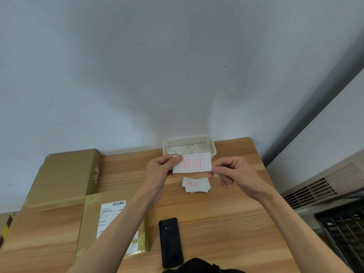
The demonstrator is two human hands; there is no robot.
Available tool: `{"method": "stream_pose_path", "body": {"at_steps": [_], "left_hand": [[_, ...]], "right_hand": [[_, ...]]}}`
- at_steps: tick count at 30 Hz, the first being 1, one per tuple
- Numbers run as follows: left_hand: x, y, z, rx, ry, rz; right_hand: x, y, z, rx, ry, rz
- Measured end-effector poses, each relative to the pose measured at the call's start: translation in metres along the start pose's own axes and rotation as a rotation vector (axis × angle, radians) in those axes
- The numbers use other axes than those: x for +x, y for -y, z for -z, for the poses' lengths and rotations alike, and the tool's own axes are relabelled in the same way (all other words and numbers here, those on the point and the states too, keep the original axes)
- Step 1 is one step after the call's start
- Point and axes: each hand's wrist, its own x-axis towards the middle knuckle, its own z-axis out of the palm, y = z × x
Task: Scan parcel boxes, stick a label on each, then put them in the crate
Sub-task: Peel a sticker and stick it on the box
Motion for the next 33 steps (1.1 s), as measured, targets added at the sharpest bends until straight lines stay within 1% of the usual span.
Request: {"method": "stream_pose_path", "body": {"at_steps": [9, 24, 33], "left_hand": [[0.0007, 0.0008, 0.0006, 0.003, -0.005, -0.008], [0.0019, 0.0013, 0.0033, -0.002, -0.016, -0.016], [0.0014, 0.0015, 0.0021, 0.005, -0.019, -0.014]], "right_hand": [[0.0013, 0.0009, -0.0006, -0.003, -0.021, -0.012], [0.0007, 0.0037, -0.0023, -0.027, 0.015, 0.017], [0.0003, 0.0060, -0.0025, -0.040, 0.007, 0.015]]}}
